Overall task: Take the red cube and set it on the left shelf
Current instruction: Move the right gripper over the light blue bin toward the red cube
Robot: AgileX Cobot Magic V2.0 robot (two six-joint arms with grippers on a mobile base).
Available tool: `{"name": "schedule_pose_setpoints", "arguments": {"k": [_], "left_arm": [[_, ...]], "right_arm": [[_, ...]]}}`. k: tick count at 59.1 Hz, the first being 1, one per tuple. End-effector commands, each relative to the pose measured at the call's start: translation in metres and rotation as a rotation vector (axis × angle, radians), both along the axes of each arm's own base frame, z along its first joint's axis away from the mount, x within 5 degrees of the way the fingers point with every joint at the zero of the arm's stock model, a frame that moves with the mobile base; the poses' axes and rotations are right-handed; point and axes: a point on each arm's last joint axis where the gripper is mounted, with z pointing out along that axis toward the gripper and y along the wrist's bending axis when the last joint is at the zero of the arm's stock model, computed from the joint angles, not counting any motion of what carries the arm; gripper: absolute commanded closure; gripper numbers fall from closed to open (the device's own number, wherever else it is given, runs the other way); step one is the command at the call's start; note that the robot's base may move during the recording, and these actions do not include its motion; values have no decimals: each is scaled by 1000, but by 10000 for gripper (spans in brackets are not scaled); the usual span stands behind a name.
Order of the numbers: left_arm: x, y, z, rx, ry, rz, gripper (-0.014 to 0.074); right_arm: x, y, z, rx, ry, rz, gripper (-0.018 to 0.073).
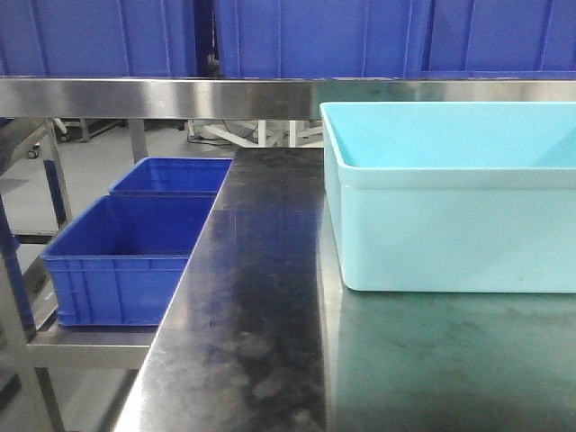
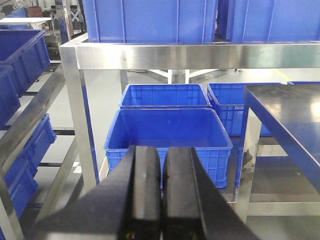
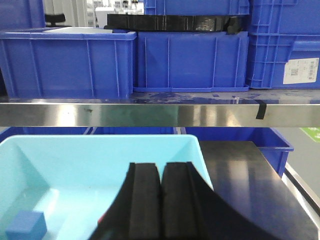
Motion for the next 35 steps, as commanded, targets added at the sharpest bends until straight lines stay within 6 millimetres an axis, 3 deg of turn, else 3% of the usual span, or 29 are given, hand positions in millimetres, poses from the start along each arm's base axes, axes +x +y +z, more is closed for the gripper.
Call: {"name": "schedule_pose_setpoints", "arguments": {"k": [1,18,24,35], "left_arm": [[0,0,1,-8,-80,-1,495],[0,0,1,-8,-80,-1,495],[0,0,1,-8,-80,-1,495],[0,0,1,-8,-80,-1,495]], "right_arm": [[21,-2,42,-2,-113,-1,513],[114,-8,97,55,90,-7,513],[144,-5,103,104,250,8,513],[187,18,105,116,495,89,513]]}}
